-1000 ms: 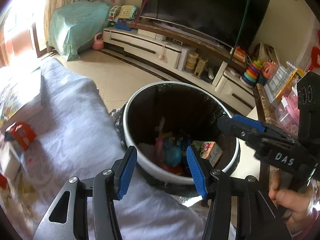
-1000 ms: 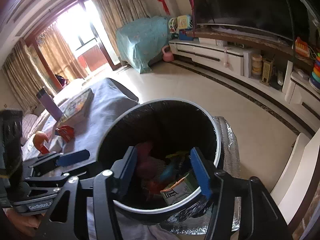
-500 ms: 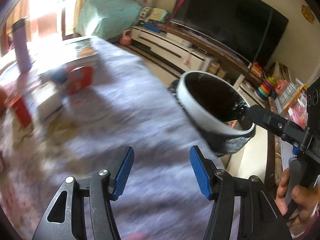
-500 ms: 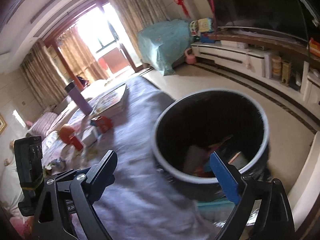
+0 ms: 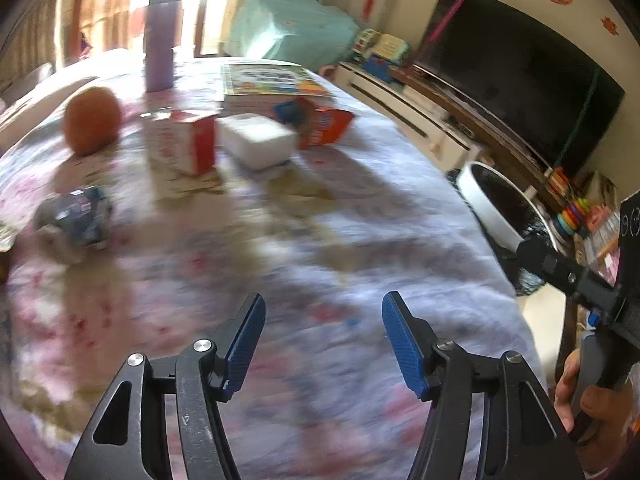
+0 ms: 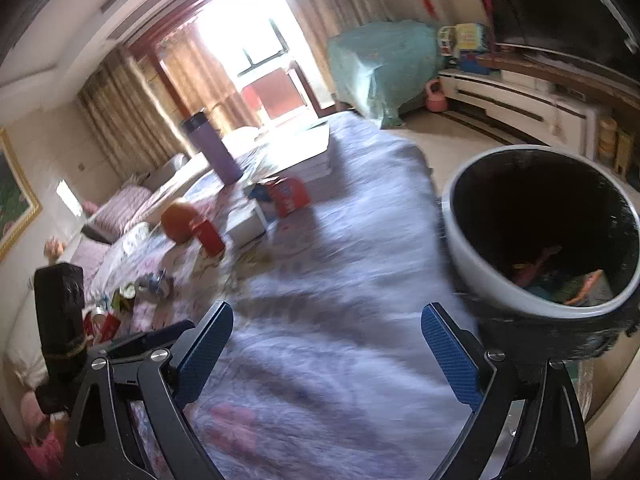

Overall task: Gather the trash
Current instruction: 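Move both open tools back toward the crumpled foil wrapper and white foam block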

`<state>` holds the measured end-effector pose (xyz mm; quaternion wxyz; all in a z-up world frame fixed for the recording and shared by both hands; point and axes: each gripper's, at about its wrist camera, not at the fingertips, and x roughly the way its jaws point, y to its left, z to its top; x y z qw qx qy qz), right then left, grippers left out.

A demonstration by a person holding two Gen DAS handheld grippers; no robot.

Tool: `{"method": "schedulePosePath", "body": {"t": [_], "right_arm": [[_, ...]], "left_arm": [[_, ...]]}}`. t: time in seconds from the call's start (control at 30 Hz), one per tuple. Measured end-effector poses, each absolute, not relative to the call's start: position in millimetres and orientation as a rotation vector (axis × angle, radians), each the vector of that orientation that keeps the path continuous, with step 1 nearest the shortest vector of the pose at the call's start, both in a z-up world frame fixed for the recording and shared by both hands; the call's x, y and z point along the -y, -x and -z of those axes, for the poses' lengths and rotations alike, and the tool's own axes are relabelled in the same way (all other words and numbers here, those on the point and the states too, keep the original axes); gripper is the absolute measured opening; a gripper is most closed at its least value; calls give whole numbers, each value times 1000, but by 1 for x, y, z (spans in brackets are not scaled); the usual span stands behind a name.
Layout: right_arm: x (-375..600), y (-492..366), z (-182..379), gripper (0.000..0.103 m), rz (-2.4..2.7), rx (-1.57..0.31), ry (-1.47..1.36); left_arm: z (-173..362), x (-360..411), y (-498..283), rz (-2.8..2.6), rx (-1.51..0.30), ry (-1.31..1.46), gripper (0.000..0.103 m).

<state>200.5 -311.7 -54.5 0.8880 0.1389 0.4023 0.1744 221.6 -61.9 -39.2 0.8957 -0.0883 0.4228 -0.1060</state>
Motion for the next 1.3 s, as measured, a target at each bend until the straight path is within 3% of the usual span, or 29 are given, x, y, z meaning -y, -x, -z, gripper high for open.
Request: {"method": "schedulePosePath", "body": {"t": [0.7, 1.3], "right_arm": [[218, -219, 65, 96, -493, -835, -165], [190, -261, 73, 96, -484, -868, -95]], "left_arm": [[36, -29, -203, 13, -850, 303, 66], [40, -66, -249, -91, -824, 317, 71]]}}
